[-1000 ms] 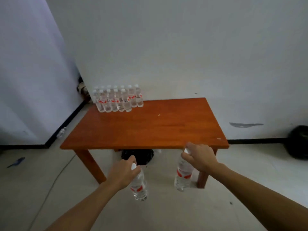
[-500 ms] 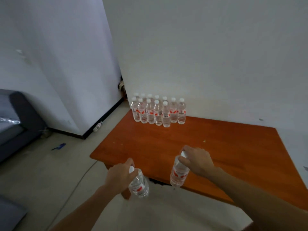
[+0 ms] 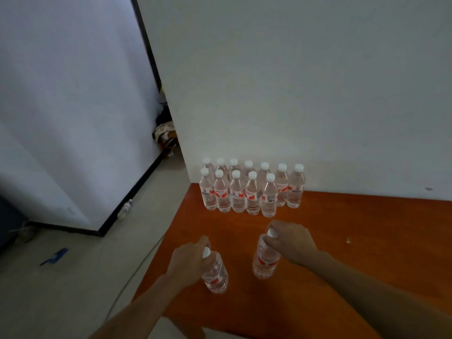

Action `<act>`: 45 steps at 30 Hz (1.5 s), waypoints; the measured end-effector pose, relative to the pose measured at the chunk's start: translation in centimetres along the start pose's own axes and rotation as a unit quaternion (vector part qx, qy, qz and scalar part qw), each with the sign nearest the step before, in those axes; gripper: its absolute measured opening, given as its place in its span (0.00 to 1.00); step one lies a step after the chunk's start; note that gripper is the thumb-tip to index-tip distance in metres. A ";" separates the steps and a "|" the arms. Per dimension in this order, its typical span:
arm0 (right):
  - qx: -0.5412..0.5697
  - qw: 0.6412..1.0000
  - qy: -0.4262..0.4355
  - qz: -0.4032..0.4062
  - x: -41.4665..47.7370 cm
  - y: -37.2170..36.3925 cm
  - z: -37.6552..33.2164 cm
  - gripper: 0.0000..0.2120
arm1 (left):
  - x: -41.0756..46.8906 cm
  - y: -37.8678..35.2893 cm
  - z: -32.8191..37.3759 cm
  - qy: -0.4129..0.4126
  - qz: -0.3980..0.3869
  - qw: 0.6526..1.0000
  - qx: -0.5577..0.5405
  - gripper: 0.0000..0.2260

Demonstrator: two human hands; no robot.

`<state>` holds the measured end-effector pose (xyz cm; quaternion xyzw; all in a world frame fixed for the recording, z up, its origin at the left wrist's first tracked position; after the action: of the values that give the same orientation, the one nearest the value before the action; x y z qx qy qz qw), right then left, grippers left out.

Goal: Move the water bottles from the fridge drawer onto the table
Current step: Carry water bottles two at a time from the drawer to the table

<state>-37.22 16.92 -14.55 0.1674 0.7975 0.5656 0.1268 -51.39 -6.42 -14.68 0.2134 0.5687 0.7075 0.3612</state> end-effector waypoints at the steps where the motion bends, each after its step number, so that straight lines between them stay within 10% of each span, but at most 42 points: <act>1: 0.004 1.000 -0.006 0.007 1.5 -0.1 -0.5 0.15 | 1.8 0.8 -1.0 -0.009 0.000 1.000 -0.001 0.11; 23: 0.063 0.997 -0.034 0.000 27.8 -5.9 -4.2 0.13 | 28.8 3.1 -9.6 -0.081 -0.023 0.996 -0.030 0.13; 45: 0.144 0.913 -0.381 0.027 7.7 -2.2 -9.2 0.18 | 20.8 6.1 -3.8 -0.359 -0.056 0.931 -0.036 0.10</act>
<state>-48.14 11.46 -13.72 0.4079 0.7565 0.3413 0.3806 -69.14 6.23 -12.12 0.4077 0.3863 0.5828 0.5872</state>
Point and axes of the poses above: each hand's wrist, its own x-axis towards the middle knuckle, its own y-axis out of the back of the hand, z = x × y, the point moved 1 cm from there along x, towards the middle knuckle, and after that the axes turned 3 degrees about -z, right-handed, at the moved point
